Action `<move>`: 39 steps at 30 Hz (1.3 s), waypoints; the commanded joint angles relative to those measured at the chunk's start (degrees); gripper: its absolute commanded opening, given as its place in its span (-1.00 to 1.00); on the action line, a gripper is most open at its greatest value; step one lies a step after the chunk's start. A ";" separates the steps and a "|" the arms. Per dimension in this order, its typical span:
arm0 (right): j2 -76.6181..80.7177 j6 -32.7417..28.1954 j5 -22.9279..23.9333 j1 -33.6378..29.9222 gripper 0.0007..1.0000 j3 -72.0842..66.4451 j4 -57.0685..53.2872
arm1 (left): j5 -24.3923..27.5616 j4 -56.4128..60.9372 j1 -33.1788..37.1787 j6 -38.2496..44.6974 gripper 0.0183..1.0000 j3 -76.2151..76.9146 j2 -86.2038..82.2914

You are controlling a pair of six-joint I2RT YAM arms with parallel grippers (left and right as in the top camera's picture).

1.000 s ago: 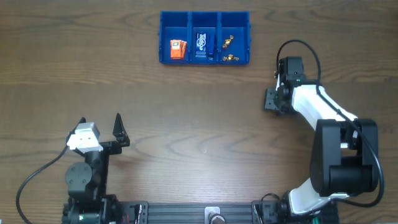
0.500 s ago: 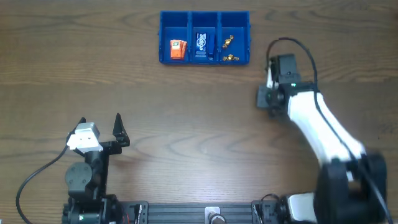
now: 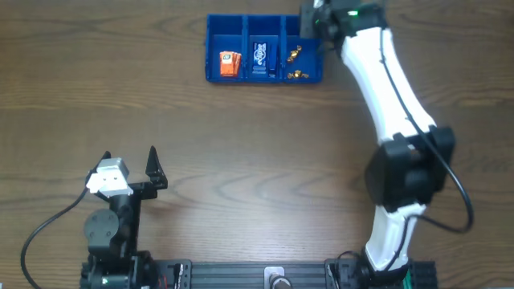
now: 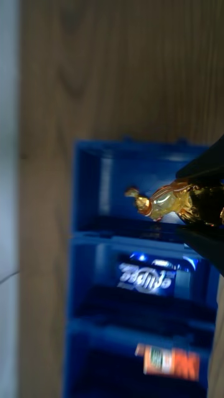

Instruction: Sort Candies Into Trays

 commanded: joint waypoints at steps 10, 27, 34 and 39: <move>5.01 0.04 1.42 1.14 0.62 1.79 1.97 | 0.07 -0.90 0.13 0.59 0.99 -1.88 -0.26; -88.28 -7.93 -1.79 -15.45 1.00 -68.17 14.12 | 0.07 -0.90 0.13 0.59 1.00 -1.88 -0.26; -115.58 -7.50 -9.57 -16.79 1.00 -97.68 23.50 | 0.07 -0.90 0.13 0.59 1.00 -1.88 -0.26; -119.14 -7.48 -10.86 -16.79 1.00 -105.37 33.29 | 0.07 -0.90 0.13 0.59 1.00 -1.88 -0.26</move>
